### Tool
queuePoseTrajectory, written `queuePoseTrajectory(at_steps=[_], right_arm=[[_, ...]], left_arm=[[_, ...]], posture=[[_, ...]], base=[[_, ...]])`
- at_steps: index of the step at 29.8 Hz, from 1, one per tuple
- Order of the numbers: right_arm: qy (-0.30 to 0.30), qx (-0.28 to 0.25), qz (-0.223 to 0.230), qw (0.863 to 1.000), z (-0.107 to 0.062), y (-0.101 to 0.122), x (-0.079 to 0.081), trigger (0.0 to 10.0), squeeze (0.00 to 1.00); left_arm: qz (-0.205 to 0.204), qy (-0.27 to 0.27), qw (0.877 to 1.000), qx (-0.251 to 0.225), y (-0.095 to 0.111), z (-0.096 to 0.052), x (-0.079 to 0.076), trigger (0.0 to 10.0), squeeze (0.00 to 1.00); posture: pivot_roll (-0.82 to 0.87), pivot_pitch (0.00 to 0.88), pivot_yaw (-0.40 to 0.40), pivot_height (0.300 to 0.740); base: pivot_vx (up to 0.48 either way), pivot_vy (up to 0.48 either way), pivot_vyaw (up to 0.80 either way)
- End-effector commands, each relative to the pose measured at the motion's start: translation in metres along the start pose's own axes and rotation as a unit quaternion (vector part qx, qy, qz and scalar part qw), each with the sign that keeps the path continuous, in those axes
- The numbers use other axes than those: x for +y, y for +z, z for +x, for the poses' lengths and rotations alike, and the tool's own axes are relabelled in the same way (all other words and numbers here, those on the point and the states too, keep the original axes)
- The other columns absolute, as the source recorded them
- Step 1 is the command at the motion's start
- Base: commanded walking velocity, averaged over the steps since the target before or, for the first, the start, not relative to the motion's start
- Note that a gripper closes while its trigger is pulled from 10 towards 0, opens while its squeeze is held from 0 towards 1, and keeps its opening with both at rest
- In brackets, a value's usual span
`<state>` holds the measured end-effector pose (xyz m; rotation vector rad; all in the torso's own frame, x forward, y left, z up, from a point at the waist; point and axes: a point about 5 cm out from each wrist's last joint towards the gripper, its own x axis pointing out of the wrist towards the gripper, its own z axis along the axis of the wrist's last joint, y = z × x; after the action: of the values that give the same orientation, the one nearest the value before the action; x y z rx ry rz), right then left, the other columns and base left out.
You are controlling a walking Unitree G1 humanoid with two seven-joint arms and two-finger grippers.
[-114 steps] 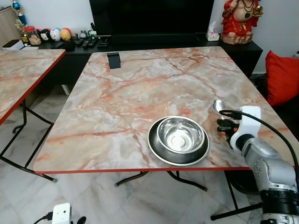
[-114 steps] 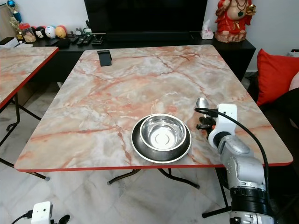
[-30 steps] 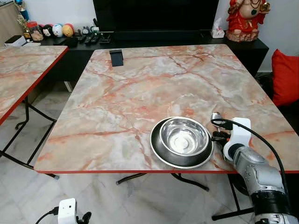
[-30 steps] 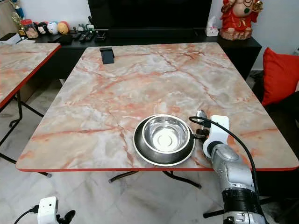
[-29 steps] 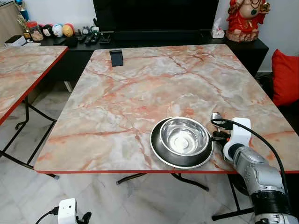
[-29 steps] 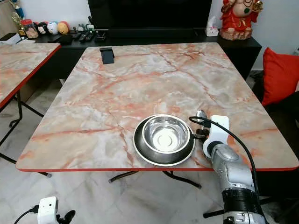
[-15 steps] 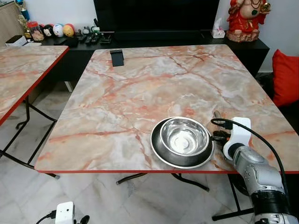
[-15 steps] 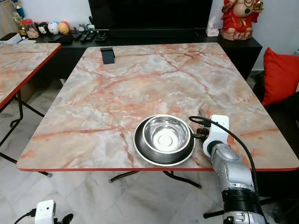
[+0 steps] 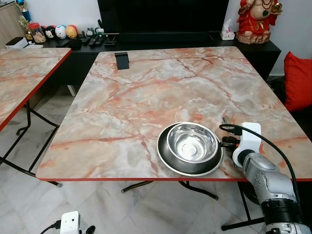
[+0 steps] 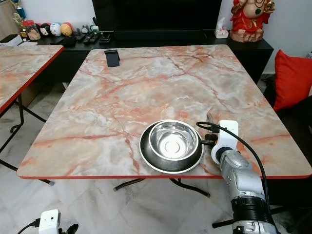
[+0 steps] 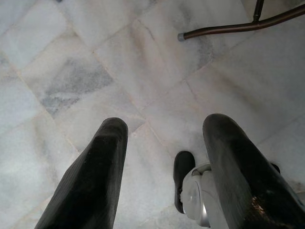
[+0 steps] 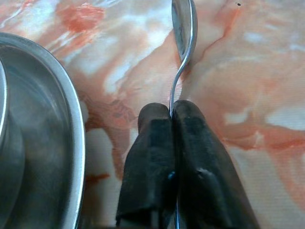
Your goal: Setting the table
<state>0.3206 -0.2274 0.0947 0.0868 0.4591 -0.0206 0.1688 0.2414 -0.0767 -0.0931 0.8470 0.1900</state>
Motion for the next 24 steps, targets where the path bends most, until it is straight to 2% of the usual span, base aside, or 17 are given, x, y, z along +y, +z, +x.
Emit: queuePoseTrajectory(at_steps=[1, 3, 4, 5, 6, 7, 24], right_arm=[[-0.001, 0.011, -0.003, 1.000, 0.0011, -0.0031, -0.0008, 10.0, 0.84], [-0.002, 0.011, -0.003, 1.000, 0.0012, -0.0033, -0.0009, 10.0, 0.84], [-0.005, 0.012, -0.007, 1.000, 0.0013, -0.0033, -0.0016, 10.0, 0.77], [-0.007, 0.012, -0.010, 1.000, 0.0013, -0.0034, -0.0023, 10.0, 0.59], [-0.009, 0.012, -0.011, 1.000, 0.0014, -0.0034, -0.0029, 10.0, 0.08], [-0.012, 0.012, -0.012, 1.000, 0.0014, -0.0035, -0.0037, 10.0, 0.00], [-0.027, 0.015, -0.015, 0.999, 0.0017, -0.0049, -0.0059, 10.0, 0.00]], left_arm=[[0.004, 0.004, 1.000, 0.013, -0.0045, -0.0011, 0.0023, 10.0, 0.00], [0.004, 0.004, 1.000, 0.012, -0.0034, -0.0008, 0.0026, 10.0, 0.00], [0.004, 0.004, 1.000, 0.009, -0.0006, -0.0002, 0.0034, 10.0, 0.00], [0.004, 0.005, 1.000, 0.008, 0.0006, 0.0001, 0.0039, 10.0, 0.00], [0.004, 0.005, 1.000, 0.007, 0.0016, 0.0002, 0.0043, 10.0, 0.00], [0.004, 0.005, 1.000, 0.005, 0.0028, 0.0004, 0.0050, 10.0, 0.00], [0.005, 0.004, 1.000, 0.003, 0.0008, -0.0013, 0.0087, 10.0, 0.00]], posture=[[-0.11, 0.000, 0.064, 0.707], [-0.11, 0.000, 0.064, 0.707], [-0.11, 0.000, 0.065, 0.707], [-0.11, 0.000, 0.064, 0.707], [-0.11, 0.000, 0.064, 0.707], [-0.11, 0.000, 0.066, 0.707], [-0.11, 0.000, 0.067, 0.707]], base=[[0.000, 0.000, 0.00], [0.000, 0.000, 0.00], [0.000, 0.000, 0.00], [0.000, 0.000, 0.00], [0.000, 0.000, 0.00], [0.000, 0.000, 0.00], [0.000, 0.000, 0.00]])
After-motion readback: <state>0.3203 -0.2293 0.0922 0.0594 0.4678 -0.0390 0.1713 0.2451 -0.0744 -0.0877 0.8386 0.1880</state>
